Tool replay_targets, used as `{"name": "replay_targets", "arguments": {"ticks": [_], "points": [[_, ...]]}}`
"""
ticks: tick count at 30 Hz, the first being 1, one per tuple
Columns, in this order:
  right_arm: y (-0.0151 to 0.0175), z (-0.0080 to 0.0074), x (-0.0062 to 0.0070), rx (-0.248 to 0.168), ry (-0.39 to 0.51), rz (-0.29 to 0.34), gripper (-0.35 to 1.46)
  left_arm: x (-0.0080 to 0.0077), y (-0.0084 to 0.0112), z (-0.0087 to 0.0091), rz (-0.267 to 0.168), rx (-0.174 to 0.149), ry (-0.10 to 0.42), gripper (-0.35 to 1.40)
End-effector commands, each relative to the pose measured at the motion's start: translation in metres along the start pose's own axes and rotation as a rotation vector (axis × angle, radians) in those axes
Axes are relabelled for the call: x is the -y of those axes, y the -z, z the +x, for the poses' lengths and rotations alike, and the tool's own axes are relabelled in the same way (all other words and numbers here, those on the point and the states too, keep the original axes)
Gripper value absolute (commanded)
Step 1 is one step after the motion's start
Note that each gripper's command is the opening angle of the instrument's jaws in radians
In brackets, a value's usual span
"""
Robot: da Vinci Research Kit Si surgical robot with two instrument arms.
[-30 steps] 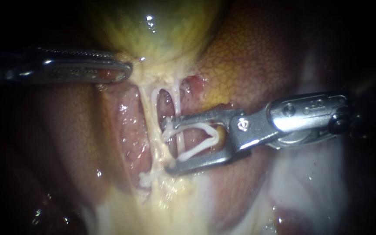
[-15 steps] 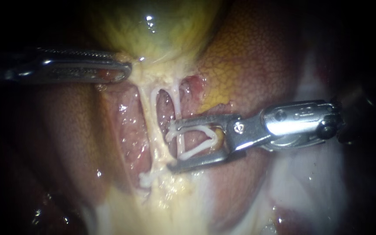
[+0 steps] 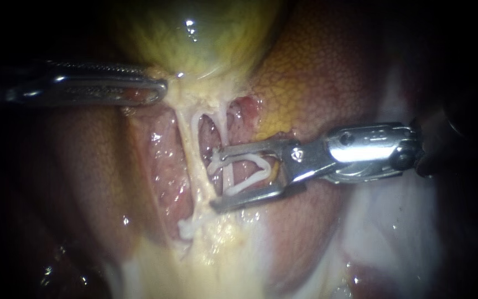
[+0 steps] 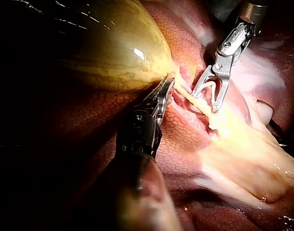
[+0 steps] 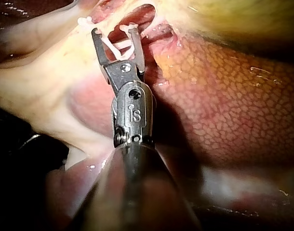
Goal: Clipping second clip left tube
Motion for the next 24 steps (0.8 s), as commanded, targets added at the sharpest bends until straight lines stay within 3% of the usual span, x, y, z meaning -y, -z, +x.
{"name": "replay_targets", "arguments": {"ticks": [1, 10, 24], "points": [[-0.0003, 0.0001, 0.0000, -0.014, -0.008, 0.010, 0.41, 0.0000, -0.0001, 0.0000, 0.000, 0.000, 0.000, -0.35], [-0.0017, 0.0005, 0.0004, -0.080, -0.022, 0.094, 0.41, 0.0000, -0.0003, 0.0000, -0.001, 0.000, 0.001, -0.35], [-0.0032, 0.0027, 0.0035, -0.151, -0.007, 0.216, 0.35, 0.0001, -0.0004, -0.0001, -0.001, 0.000, 0.001, -0.35]]}}
